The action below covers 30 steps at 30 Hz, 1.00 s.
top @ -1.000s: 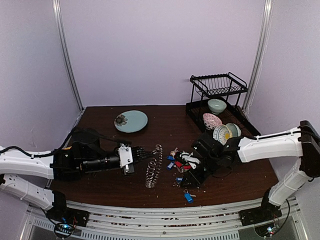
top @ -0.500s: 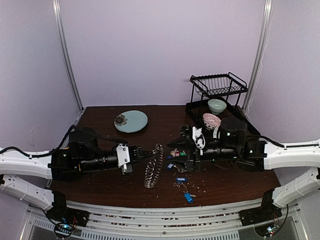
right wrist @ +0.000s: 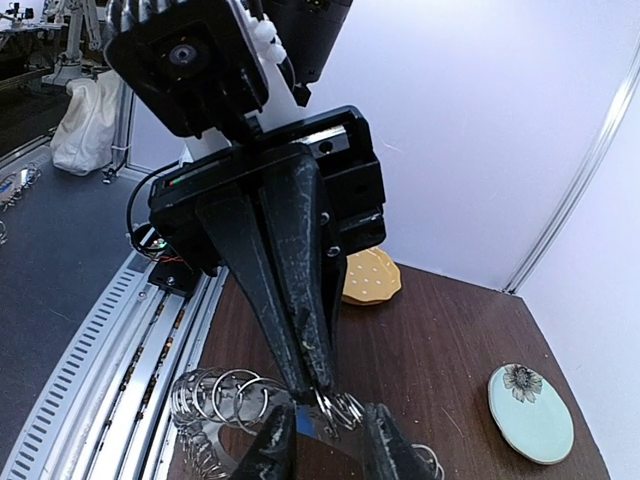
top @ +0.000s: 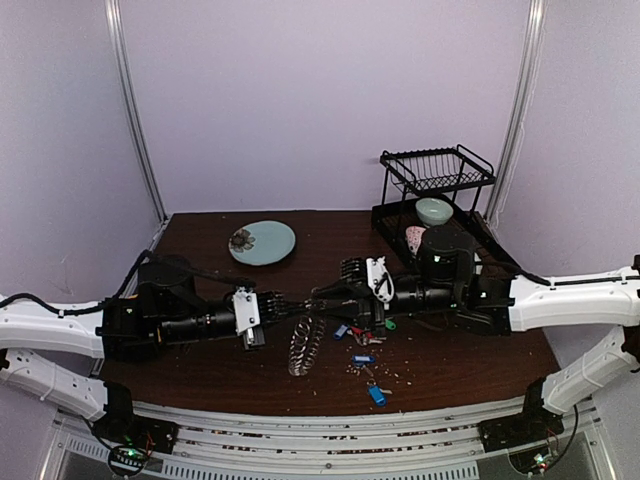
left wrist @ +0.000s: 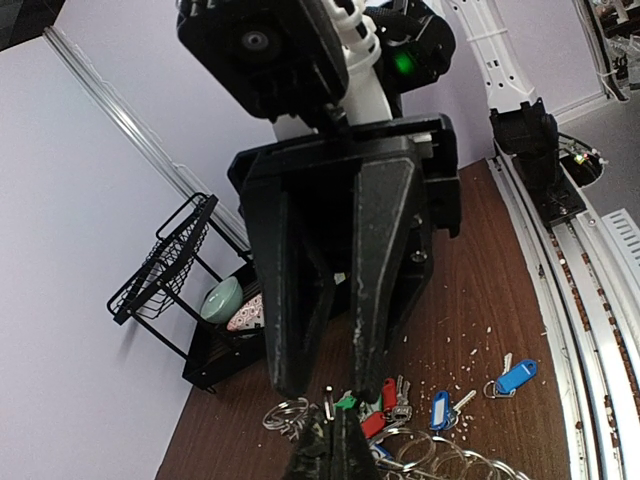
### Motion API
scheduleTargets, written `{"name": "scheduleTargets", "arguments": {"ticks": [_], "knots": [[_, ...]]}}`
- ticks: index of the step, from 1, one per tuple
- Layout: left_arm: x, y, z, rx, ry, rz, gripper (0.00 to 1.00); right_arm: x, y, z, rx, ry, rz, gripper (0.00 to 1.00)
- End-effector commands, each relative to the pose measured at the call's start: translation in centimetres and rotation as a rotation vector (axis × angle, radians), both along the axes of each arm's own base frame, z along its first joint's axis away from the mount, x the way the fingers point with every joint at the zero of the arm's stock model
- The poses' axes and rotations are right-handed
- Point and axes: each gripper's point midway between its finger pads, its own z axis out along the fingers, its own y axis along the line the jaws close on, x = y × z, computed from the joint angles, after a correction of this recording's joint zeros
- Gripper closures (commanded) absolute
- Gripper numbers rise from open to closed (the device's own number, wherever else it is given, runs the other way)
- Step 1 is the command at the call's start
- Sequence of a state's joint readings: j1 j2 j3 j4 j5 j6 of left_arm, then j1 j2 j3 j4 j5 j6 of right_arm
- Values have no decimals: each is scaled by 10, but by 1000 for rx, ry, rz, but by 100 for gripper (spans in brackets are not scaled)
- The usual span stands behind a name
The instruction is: Put the keys on the keyring
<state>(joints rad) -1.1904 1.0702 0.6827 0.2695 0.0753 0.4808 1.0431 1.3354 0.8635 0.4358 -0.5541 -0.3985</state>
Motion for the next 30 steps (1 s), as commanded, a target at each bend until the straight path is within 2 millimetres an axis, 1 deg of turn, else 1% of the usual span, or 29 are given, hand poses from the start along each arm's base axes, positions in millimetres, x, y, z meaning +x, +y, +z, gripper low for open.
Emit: {"name": "scheduleTargets", "arguments": {"ticks": [1, 8, 10, 12, 17, 21, 25, 30], "knots": [[0, 3, 45, -133, -49, -3, 100, -5, 3, 13, 25, -36, 41, 78], [0, 3, 45, -134, -49, -2, 100, 0, 3, 10, 3, -42, 13, 82], [-1, 3, 45, -135, -49, -6, 100, 0, 3, 11, -2, -46, 16, 89], [-1, 4, 46, -139, -49, -7, 100, -1, 4, 11, -9, -52, 19, 99], [-2, 3, 45, -141, -42, -10, 100, -3, 5, 13, -42, -69, 26, 100], [-2, 5, 47, -151, -42, -11, 100, -2, 1, 14, -61, -81, 16, 100], [-2, 5, 48, -151, -44, -15, 100, -3, 1, 10, -73, -80, 20, 100], [0, 3, 44, -137, -35, -6, 100, 0, 2, 20, -48, -83, 8, 100]]}}
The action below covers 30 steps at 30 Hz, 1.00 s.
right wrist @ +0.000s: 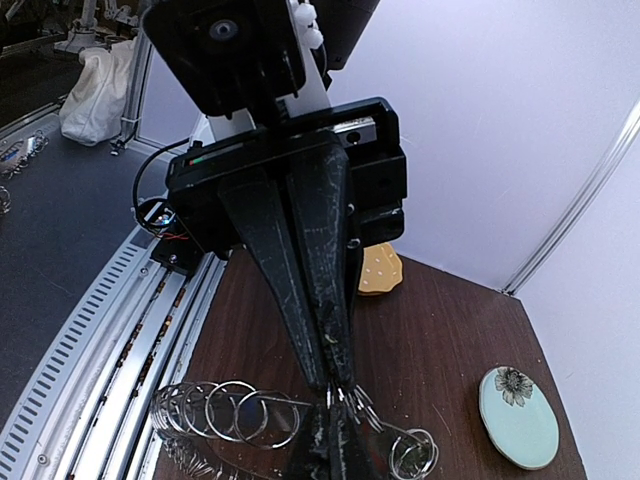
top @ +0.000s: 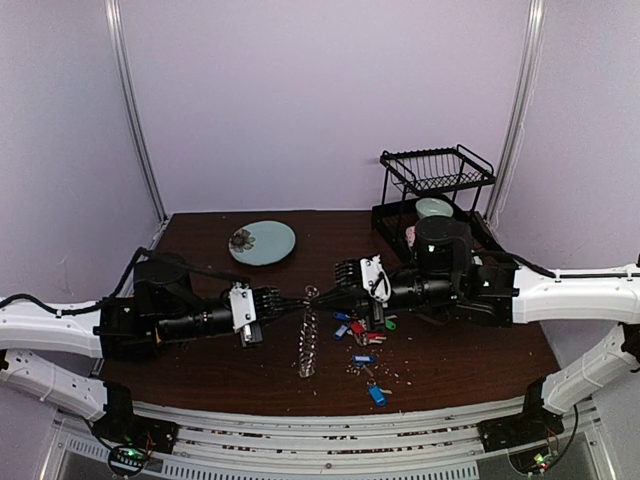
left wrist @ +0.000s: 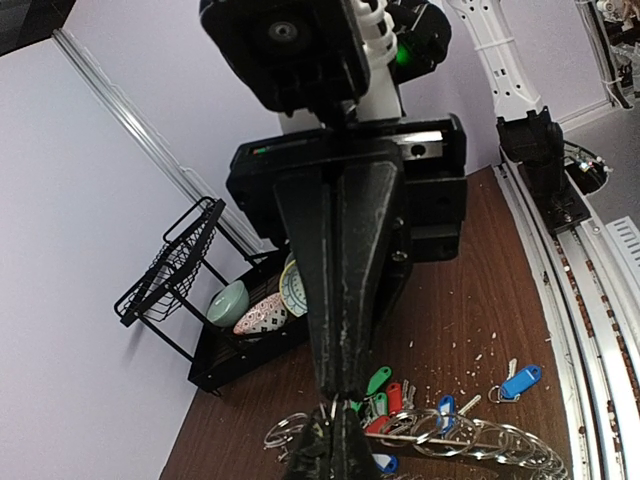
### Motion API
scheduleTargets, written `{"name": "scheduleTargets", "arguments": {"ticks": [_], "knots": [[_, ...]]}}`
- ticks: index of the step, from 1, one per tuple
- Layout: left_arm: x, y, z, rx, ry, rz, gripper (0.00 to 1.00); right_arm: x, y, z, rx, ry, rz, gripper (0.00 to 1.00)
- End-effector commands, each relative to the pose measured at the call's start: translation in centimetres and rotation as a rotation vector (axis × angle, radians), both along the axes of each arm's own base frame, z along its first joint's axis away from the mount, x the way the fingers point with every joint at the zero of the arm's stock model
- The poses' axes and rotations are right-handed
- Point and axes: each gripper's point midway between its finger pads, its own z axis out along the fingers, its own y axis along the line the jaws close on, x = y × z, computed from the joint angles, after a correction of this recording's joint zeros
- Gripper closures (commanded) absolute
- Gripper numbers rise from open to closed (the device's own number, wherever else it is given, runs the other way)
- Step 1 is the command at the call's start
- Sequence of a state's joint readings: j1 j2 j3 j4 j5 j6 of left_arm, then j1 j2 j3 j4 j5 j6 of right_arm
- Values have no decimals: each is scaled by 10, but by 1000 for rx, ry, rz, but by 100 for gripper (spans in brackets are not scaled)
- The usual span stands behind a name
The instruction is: Put the keys on the keyring
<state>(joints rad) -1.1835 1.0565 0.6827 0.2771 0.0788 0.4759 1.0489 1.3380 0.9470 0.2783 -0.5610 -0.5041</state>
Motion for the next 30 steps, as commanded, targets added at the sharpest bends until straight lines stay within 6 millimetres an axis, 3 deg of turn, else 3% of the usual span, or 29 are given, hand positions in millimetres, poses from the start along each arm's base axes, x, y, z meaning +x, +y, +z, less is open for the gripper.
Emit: {"name": "scheduleTargets", "arguments": {"ticks": [1, 12, 18, 24, 30], "knots": [[0, 1, 37, -118, -32, -4, 100, 4, 0, 18, 21, -19, -26, 100], [7, 0, 32, -104, -6, 31, 100, 9, -3, 25, 21, -22, -61, 100], [12, -1, 29, -87, 18, 52, 81, 13, -4, 24, 0, -27, -84, 100], [16, 0, 21, -46, 110, 50, 81, 15, -5, 23, -10, -29, -101, 100], [21, -3, 5, 40, 228, 25, 71, 19, -6, 24, -17, -35, -125, 100]]}}
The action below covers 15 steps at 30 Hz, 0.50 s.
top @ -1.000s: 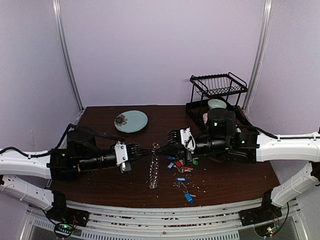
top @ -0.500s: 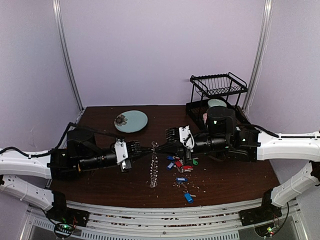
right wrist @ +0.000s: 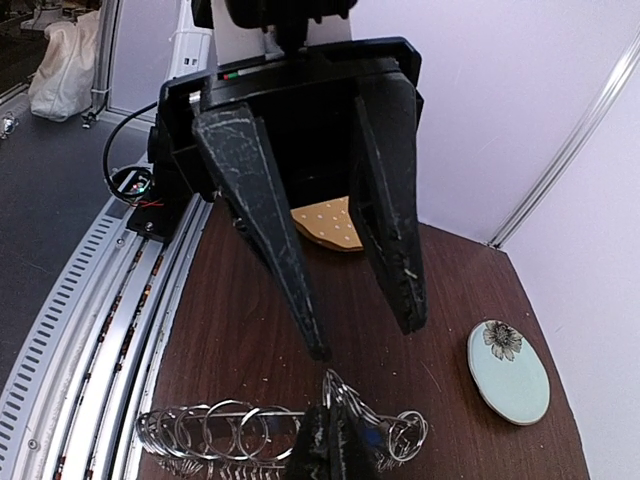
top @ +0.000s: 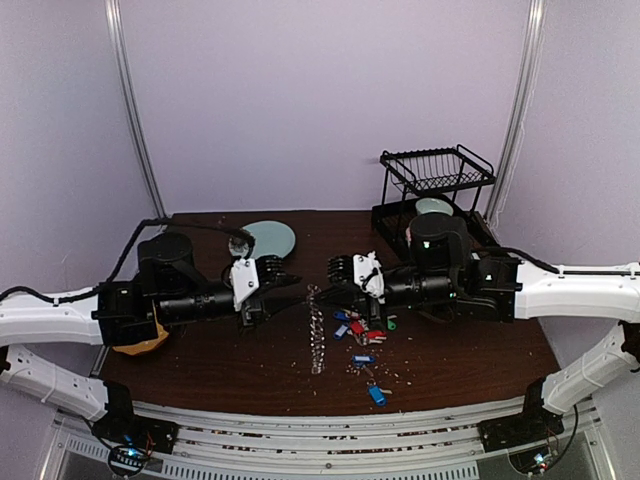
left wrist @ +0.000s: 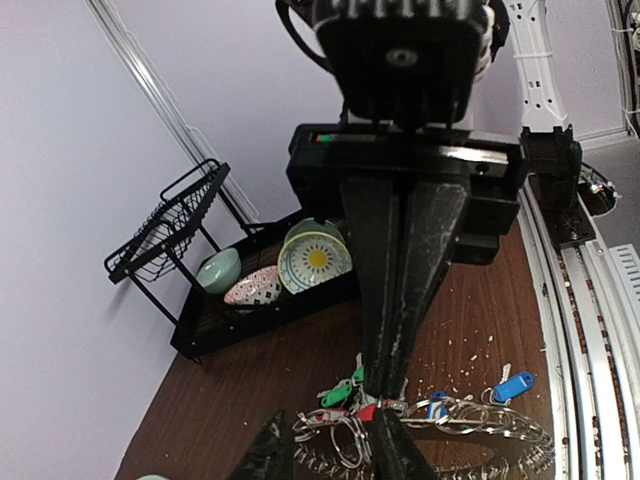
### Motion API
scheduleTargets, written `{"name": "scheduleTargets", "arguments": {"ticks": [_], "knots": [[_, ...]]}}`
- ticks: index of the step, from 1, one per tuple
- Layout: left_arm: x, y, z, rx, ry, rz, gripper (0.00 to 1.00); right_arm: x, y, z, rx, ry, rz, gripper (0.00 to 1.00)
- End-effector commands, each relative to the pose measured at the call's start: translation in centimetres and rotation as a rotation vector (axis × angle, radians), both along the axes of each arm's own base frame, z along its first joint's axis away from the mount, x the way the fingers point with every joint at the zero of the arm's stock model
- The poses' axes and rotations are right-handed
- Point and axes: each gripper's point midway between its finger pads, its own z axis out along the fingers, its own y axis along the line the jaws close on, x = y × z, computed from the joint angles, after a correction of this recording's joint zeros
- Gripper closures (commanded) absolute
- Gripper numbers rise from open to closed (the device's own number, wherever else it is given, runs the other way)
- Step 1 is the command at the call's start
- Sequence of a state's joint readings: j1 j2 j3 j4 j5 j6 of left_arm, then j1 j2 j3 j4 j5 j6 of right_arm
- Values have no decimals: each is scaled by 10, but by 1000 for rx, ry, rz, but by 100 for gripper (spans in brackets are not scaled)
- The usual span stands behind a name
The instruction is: Put the keys on the keyring
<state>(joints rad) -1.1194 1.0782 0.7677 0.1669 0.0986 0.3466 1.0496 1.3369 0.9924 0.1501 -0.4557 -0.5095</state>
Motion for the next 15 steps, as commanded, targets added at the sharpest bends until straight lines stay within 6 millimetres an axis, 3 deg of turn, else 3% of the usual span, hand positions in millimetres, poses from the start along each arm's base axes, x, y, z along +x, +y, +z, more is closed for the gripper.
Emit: {"name": "scheduleTargets", "arguments": {"ticks": [1, 6, 15], "knots": [[-3, -7, -6, 53, 95, -51, 72, 3, -1, 32, 63, -52, -25, 100], [-7, -12, -10, 70, 107, -84, 69, 4, -1, 33, 56, -55, -31, 100], [5, -16, -10, 74, 95, -35, 81, -3, 0, 35, 54, -69, -13, 100]]}}
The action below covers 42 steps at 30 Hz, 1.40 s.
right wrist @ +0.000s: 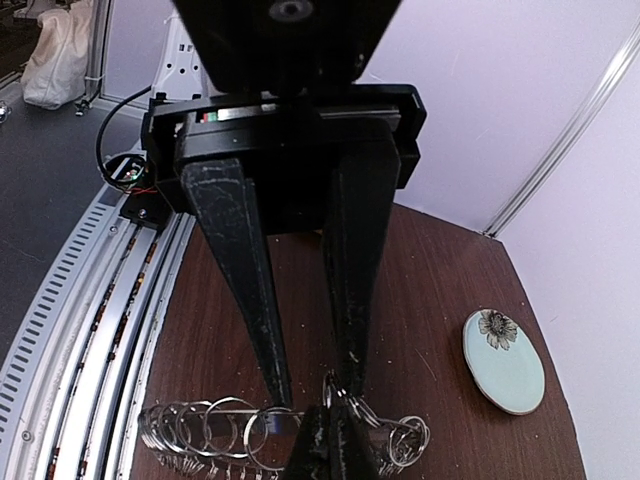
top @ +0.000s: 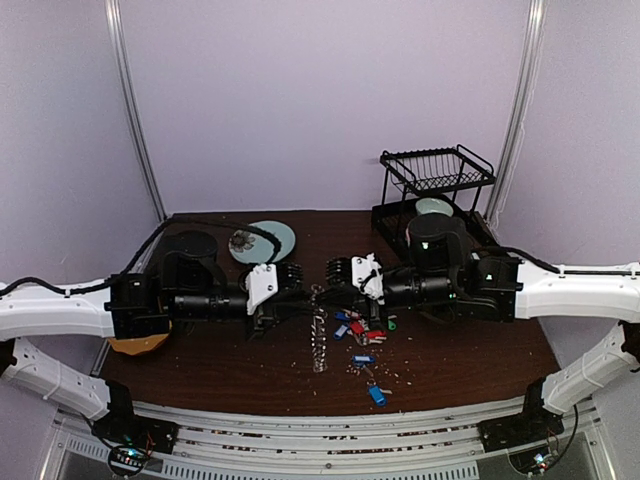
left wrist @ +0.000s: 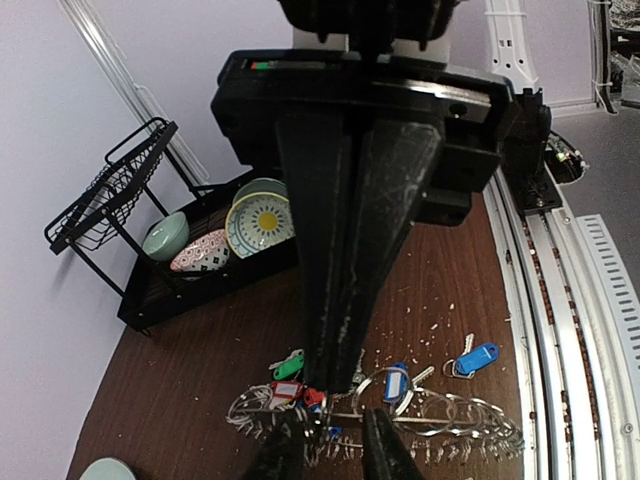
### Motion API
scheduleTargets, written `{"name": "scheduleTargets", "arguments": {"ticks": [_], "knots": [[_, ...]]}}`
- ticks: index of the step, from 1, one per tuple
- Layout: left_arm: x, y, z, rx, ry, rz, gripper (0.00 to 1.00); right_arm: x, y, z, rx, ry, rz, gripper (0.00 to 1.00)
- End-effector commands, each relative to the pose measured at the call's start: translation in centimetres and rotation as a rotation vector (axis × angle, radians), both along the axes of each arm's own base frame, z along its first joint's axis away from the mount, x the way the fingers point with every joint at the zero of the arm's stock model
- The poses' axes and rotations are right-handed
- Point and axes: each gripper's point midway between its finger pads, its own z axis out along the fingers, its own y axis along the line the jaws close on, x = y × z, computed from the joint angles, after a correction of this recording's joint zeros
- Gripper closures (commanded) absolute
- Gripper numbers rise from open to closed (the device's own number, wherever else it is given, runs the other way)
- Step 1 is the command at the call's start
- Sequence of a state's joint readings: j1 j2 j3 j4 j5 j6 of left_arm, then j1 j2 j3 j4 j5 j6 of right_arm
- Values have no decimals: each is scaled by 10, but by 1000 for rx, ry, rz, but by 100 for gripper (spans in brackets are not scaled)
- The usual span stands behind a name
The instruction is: Put the keys on the keyring
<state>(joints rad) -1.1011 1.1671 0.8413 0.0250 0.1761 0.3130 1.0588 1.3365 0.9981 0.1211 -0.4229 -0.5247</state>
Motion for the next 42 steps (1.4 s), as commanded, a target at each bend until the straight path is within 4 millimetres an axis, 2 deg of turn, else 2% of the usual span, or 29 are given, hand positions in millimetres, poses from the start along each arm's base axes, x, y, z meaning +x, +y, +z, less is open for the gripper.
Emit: {"name": "scheduleTargets", "arguments": {"ticks": [1, 7, 12, 19, 20, 22, 24, 25, 28, 32, 34, 38, 40, 42], "knots": [[6, -4, 22, -52, -25, 18, 83, -4, 1, 39, 79, -59, 6, 100], [13, -3, 16, -22, -28, 53, 87, -4, 1, 40, 79, -65, 6, 100], [17, -1, 11, -3, -36, 77, 100, -4, 0, 41, 76, -68, 1, 100], [19, 5, 20, -41, -86, 96, 100, 0, -5, 40, 78, -26, -36, 100], [19, 6, 23, -52, -103, 93, 100, 4, -8, 42, 90, 10, -63, 96], [17, 8, 27, -63, -143, 83, 100, 9, -19, 41, 108, 106, -92, 71], [14, 10, 29, -64, -189, 64, 100, 5, -33, 33, 116, 225, -83, 57], [13, 11, 31, -74, -207, 61, 100, 5, -40, 25, 116, 295, -96, 51], [11, 17, 35, -102, -244, 61, 100, 19, -63, -11, 101, 508, -258, 46], [9, 20, 38, -125, -258, 41, 100, 53, -102, -69, 31, 646, -644, 45], [5, 20, 36, -125, -254, 20, 100, 62, -121, -96, -36, 687, -796, 45], [3, 17, 28, -111, -231, -1, 100, 57, -148, -150, -234, 797, -1007, 55], [1, 15, 29, -120, -213, -13, 100, 50, -152, -169, -326, 838, -1063, 58], [-3, 14, 33, -134, -205, -33, 100, 40, -144, -181, -398, 857, -1055, 60]]}}
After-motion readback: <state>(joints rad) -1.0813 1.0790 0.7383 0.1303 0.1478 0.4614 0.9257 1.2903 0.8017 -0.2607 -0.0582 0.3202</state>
